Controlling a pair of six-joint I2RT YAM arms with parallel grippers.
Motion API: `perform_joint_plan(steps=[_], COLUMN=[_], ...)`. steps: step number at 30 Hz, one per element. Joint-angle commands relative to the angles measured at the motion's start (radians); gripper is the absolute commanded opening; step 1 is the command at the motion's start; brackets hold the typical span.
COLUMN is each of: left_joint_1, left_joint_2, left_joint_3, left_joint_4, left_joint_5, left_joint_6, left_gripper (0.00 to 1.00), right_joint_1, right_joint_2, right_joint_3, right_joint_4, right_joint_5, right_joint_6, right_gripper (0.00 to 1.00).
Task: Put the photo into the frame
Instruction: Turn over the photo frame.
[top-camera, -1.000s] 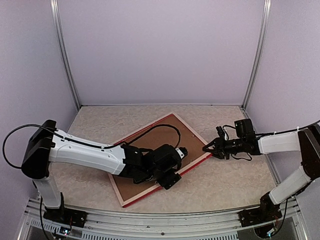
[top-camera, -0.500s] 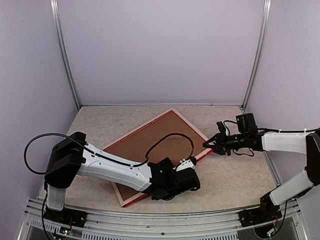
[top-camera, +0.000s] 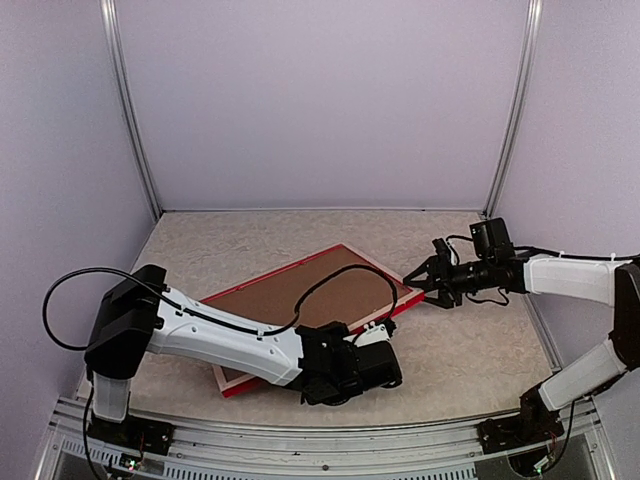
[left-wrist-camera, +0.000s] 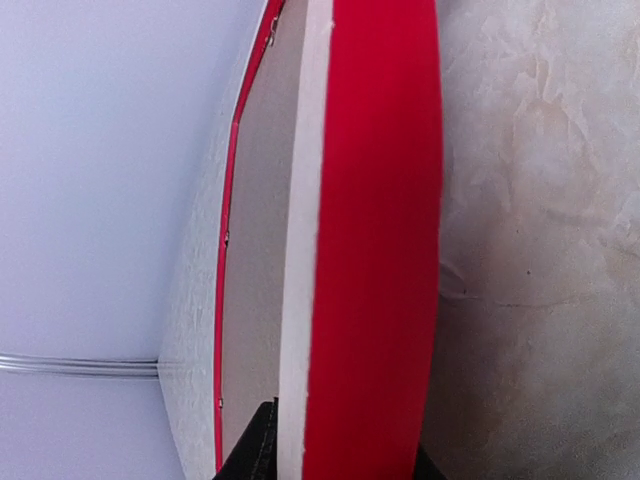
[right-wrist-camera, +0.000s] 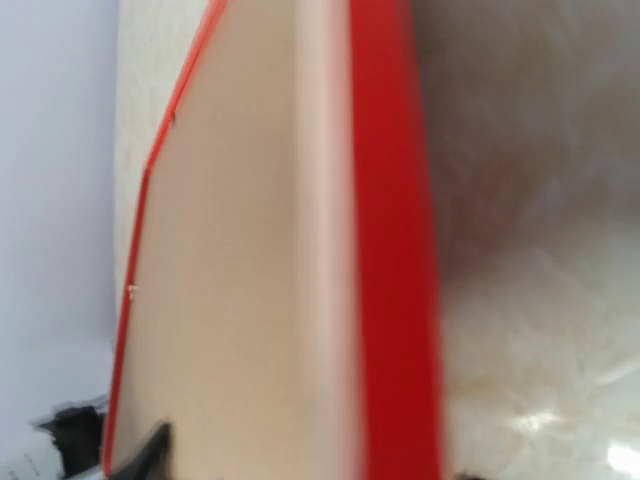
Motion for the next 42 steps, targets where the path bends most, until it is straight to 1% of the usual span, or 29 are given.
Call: perform_joint_plan(steps=[1,2,4,6,10,13,18,21,24,27,28,32,35,39,42], left_joint_1=[0.024,0.024,0.025,0.032,0.056,0.092,0.155,0.193,0.255,0.365,0.4,0.542,0.633,0.714,0.756], left_joint_2=[-0.074,-0.086,-0.11,-0.132,-0.201,-0.238,-0.282,-0.284,-0.293,-0.321,-0.341,-0.418,-0.477,-0.522,-0.536], left_joint_3=[0.057,0.067,0.085,0.115,0.21,0.312,0.54,0.715,0.78,0.746,0.713,0.539,0.379,0.207,0.119], left_joint_4=[-0.007,-0.014,-0.022,-0.04,-0.091,-0.146,-0.229,-0.277,-0.273,-0.214,-0.183,-0.04,0.092,0.23,0.298], left_joint_5=[-0.007,-0.017,-0.023,-0.013,0.085,0.198,0.385,0.523,0.711,0.92,0.965,1.147,1.273,1.372,1.43], left_joint_6=[-0.075,-0.06,-0.019,0.012,0.046,0.033,0.0,-0.06,-0.156,-0.289,-0.335,-0.467,-0.567,-0.671,-0.723], left_gripper=[0.0,0.0,0.0,0.0,0.0,0.0,0.0,0.0,0.0,0.0,0.0,0.0,0.0,0.0,0.0], right_joint_1=[-0.01,-0.02,-0.046,-0.079,-0.145,-0.191,-0.262,-0.286,-0.298,-0.302,-0.302,-0.303,-0.309,-0.31,-0.31], right_joint_2=[-0.006,-0.008,-0.016,-0.031,-0.048,-0.043,-0.025,-0.019,-0.013,-0.001,0.004,0.003,-0.016,-0.025,-0.015], right_joint_3=[0.103,0.119,0.149,0.187,0.255,0.302,0.354,0.373,0.389,0.396,0.397,0.396,0.392,0.379,0.361], right_joint_4=[-0.105,-0.125,-0.15,-0.174,-0.231,-0.271,-0.298,-0.301,-0.309,-0.319,-0.321,-0.341,-0.352,-0.351,-0.341], right_joint_5=[0.059,0.059,0.055,0.048,0.05,0.054,0.03,0.011,0.01,-0.003,-0.01,0.002,0.019,0.02,0.007], right_joint_6=[-0.155,-0.168,-0.185,-0.202,-0.243,-0.278,-0.312,-0.316,-0.325,-0.337,-0.342,-0.358,-0.368,-0.371,-0.369], right_gripper=[0.77,0.82,0.87,0.88,0.88,0.88,0.88,0.88,0.88,0.88,0.88,0.87,0.87,0.88,0.88])
